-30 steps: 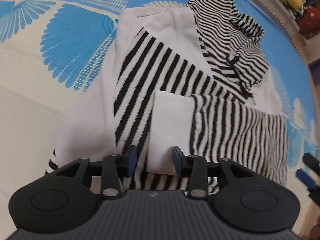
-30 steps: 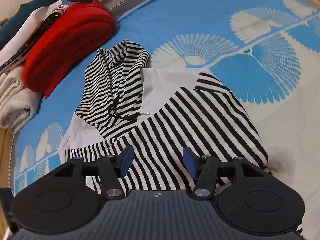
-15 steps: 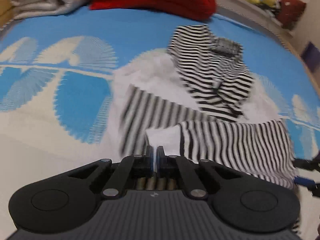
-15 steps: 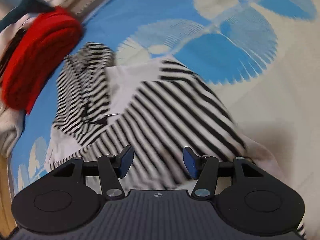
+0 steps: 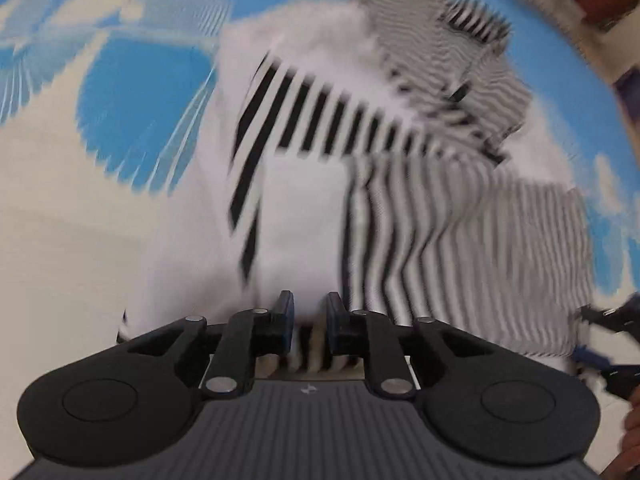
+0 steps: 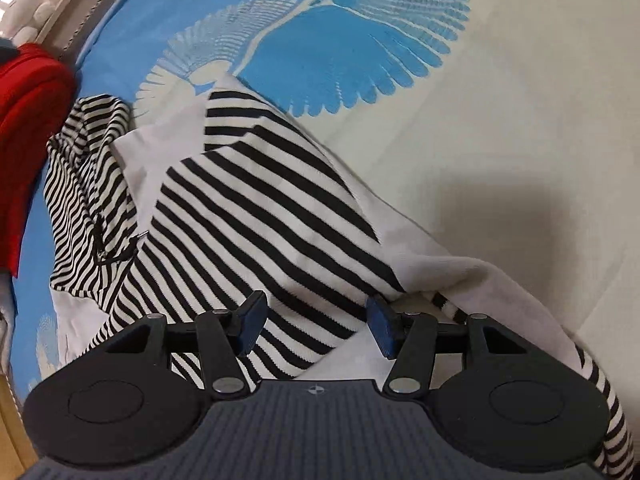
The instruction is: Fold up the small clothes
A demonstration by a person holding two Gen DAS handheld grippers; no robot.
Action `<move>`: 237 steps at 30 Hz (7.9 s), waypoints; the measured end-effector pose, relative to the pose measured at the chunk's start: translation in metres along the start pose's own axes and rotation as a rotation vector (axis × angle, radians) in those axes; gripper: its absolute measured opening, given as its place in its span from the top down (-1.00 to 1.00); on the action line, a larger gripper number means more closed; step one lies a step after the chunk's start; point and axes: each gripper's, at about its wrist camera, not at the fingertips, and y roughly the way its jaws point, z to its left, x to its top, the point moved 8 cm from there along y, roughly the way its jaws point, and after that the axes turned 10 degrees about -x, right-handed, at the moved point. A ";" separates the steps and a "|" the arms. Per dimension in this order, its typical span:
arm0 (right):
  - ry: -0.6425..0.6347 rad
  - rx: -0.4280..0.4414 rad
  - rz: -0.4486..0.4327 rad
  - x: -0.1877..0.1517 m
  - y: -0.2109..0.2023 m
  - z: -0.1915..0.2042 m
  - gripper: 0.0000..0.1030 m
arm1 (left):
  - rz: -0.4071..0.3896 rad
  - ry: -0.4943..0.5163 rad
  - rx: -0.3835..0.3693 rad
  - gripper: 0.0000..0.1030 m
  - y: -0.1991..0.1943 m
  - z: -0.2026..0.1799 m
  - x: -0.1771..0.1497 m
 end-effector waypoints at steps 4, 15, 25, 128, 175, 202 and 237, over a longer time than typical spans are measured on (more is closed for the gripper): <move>-0.066 -0.025 -0.097 0.010 -0.017 0.007 -0.11 | -0.073 0.054 0.010 0.52 -0.018 -0.013 0.009; -0.422 -0.002 -0.310 0.020 -0.057 0.044 -0.22 | -0.077 0.045 0.045 0.39 -0.009 -0.024 0.007; -0.605 -0.045 -0.402 0.024 -0.071 0.040 -0.24 | -0.302 0.125 0.051 0.39 -0.034 -0.057 0.033; -0.435 0.164 -0.037 0.002 -0.010 0.069 0.58 | -0.100 -0.416 -0.203 0.98 0.007 -0.003 0.013; -0.240 0.108 -0.192 0.042 -0.038 0.031 0.72 | -0.284 -0.242 -0.045 0.72 -0.041 0.023 0.040; -0.467 0.216 -0.222 0.004 -0.081 0.051 0.16 | -0.288 -0.013 -0.027 0.63 -0.068 -0.010 0.003; -0.541 0.217 -0.675 -0.155 -0.225 -0.204 -0.13 | -0.473 0.395 -0.019 0.30 -0.191 -0.008 -0.301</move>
